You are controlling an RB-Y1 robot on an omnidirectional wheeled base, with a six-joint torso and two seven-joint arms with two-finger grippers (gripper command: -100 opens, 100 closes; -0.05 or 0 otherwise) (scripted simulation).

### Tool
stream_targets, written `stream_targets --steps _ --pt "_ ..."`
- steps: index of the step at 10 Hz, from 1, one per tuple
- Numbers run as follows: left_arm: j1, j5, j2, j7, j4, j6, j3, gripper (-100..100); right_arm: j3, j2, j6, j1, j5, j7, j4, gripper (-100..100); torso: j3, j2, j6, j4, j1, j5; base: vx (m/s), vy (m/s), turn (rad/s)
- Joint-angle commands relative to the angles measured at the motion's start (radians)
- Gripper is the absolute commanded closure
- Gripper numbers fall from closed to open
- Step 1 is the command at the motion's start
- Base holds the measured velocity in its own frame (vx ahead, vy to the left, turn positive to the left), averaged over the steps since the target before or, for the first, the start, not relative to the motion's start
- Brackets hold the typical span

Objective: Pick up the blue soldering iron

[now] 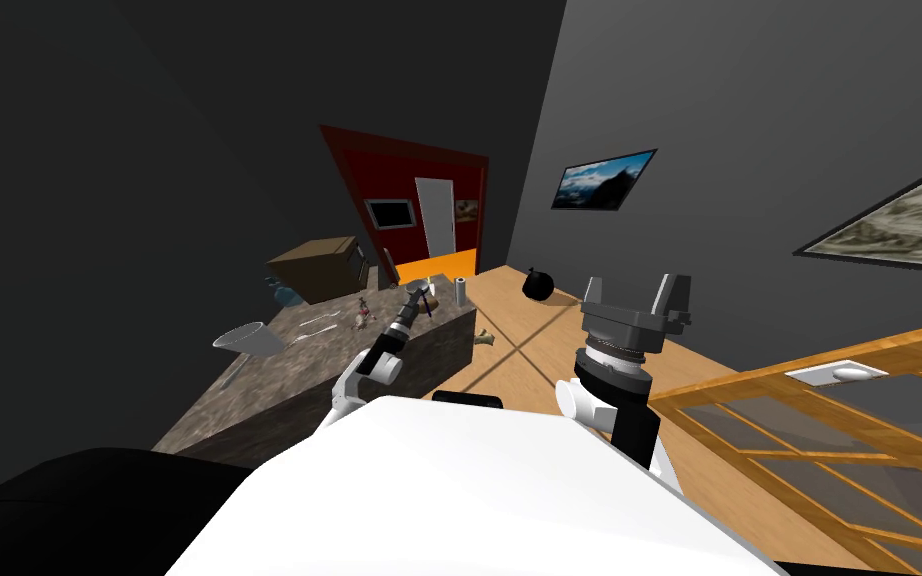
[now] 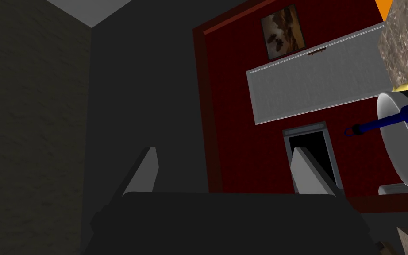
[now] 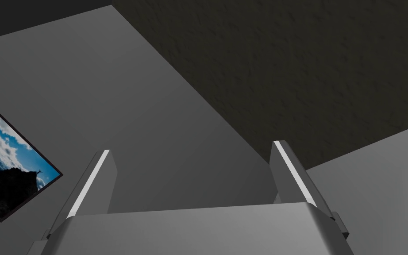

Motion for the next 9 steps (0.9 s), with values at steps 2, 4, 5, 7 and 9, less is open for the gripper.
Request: stream_targets --steps 2,4,5,7,9 --pt "0.013 0.022 0.02 -0.006 -0.006 0.047 0.001 -100 0.0 0.0 0.0 0.0 0.0 0.0 0.0 0 0.0 0.0 0.0 0.0 0.0 0.0 0.01 -0.015 -0.041" --pt "0.03 0.045 0.054 -0.011 -0.01 0.098 0.007 -100 0.0 0.0 0.0 0.0 0.0 0.0 0.0 0 0.0 -0.001 0.0 0.0 -0.001 0.0 0.027 -0.038 -0.107" --pt "0.038 0.053 0.069 -0.013 -0.011 0.118 0.01 -100 0.0 0.0 0.0 0.0 0.0 0.0 0.0 0 -0.001 -0.001 0.0 0.0 -0.002 0.0 0.019 -0.027 -0.077" --pt "0.054 0.07 0.105 -0.017 -0.013 0.164 0.016 -100 0.0 0.0 0.0 0.0 0.0 0.0 0.0 0 0.0 0.0 0.0 0.0 -0.001 0.0 0.018 -0.027 -0.072" --pt "0.073 0.087 0.148 -0.022 -0.016 0.215 0.025 -100 0.0 0.0 0.0 0.0 0.0 0.0 0.0 0 -0.001 -0.001 0.0 0.0 -0.002 0.0 0.022 -0.056 -0.082"
